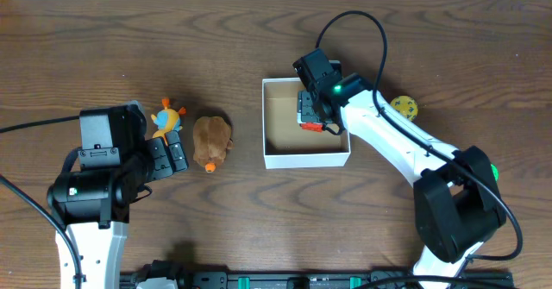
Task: Pack container
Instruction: 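Carry the red truck into the white box and release it, then move the right gripper to the yellow letter ball and grasp it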
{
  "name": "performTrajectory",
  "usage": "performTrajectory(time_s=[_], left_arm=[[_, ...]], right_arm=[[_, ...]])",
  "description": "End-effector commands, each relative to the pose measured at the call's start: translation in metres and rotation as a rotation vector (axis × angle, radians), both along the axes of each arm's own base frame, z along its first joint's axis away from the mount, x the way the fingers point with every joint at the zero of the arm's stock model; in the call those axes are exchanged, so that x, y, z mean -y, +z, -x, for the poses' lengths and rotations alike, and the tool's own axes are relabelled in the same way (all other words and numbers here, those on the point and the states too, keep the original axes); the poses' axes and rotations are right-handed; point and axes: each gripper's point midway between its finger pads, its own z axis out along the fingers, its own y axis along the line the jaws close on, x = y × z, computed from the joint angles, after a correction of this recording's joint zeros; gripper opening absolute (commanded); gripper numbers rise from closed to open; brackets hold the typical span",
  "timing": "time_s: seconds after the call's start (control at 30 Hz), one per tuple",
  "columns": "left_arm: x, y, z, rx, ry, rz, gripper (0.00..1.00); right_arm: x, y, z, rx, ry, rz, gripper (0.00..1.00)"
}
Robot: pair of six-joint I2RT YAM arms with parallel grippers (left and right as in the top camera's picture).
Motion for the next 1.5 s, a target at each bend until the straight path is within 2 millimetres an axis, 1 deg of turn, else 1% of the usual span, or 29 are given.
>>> performTrajectory(time_s=[0.0,0.07,0.13,0.17,0.23,0.27,0.3,0.33,0.37,0.4,0.47,0.53,0.57,0.6,0.73,0.83,0.9,0.97,1.17,1.33,1.4,1.47], left_arm=[[0.000,0.006,-0.002,0.014,0.003,0.004,0.98],[0.000,0.006,-0.002,0.014,0.003,0.004,0.98],[0.000,0.006,-0.002,0.013,0.003,0.004,0.98],[0.000,0.006,-0.002,0.013,0.003,0.004,0.98],[0.000,0.006,-0.002,0.013,0.003,0.004,0.98],[0.000,0.006,-0.002,0.013,0.003,0.004,0.98],[0.000,0.006,-0.002,0.013,0.003,0.004,0.98],[0.000,0.006,-0.002,0.013,0.003,0.004,0.98],[0.000,0.006,-0.002,0.013,0.003,0.004,0.98],[0.000,0.006,-0.002,0.013,0.003,0.004,0.98],[0.000,0.006,-0.002,0.013,0.003,0.005,0.98],[0.000,0.006,-0.002,0.013,0.003,0.004,0.98],[0.000,0.006,-0.002,0.013,0.003,0.004,0.98],[0.000,0.005,-0.002,0.013,0.003,0.005,0.98],[0.000,0.005,-0.002,0.013,0.003,0.004,0.98],[0.000,0.005,-0.002,0.013,0.003,0.004,0.98],[0.000,0.005,-0.002,0.013,0.003,0.004,0.98],[0.000,0.005,-0.002,0.013,0.003,0.004,0.98],[0.000,0.005,-0.002,0.013,0.003,0.004,0.98],[0.000,0.005,-0.002,0.012,0.003,0.004,0.98],[0.000,0.005,-0.002,0.012,0.003,0.004,0.98],[0.000,0.005,-0.002,0.012,0.003,0.004,0.98]], right_arm=[[-0.010,0.080,-0.019,0.172,0.080,-0.049,0.75],[-0.004,0.116,-0.022,0.236,0.095,-0.048,0.77],[0.021,0.154,-0.025,0.312,0.037,-0.024,0.84],[0.036,0.169,-0.026,0.343,0.001,-0.014,0.87],[0.066,0.186,-0.027,0.373,-0.064,-0.009,0.92],[0.087,0.189,-0.028,0.369,-0.110,0.000,0.94],[0.100,0.188,-0.028,0.357,-0.137,0.005,0.95],[0.117,0.184,-0.028,0.331,-0.173,0.010,0.95],[0.135,0.174,-0.028,0.289,-0.208,0.007,0.97],[0.146,0.166,-0.027,0.255,-0.231,0.002,0.98],[0.164,0.142,-0.027,0.176,-0.270,-0.010,0.99],[0.177,0.116,-0.028,0.103,-0.301,-0.005,0.99],[0.182,0.104,-0.027,0.071,-0.314,0.003,0.99],[0.187,0.088,-0.026,0.029,-0.336,0.010,0.99],[0.198,0.042,-0.026,-0.087,-0.377,0.035,0.99],[0.200,0.016,-0.027,-0.149,-0.382,0.051,0.99],[0.201,0.002,-0.028,-0.176,-0.382,0.058,0.99],[0.201,-0.011,-0.028,-0.202,-0.383,0.065,0.99],[0.202,-0.039,-0.028,-0.257,-0.385,0.078,0.99],[0.203,-0.052,-0.026,-0.284,-0.385,0.084,0.99],[0.203,-0.052,-0.026,-0.286,-0.385,0.084,0.96],[0.203,-0.052,-0.026,-0.286,-0.385,0.084,0.87]])
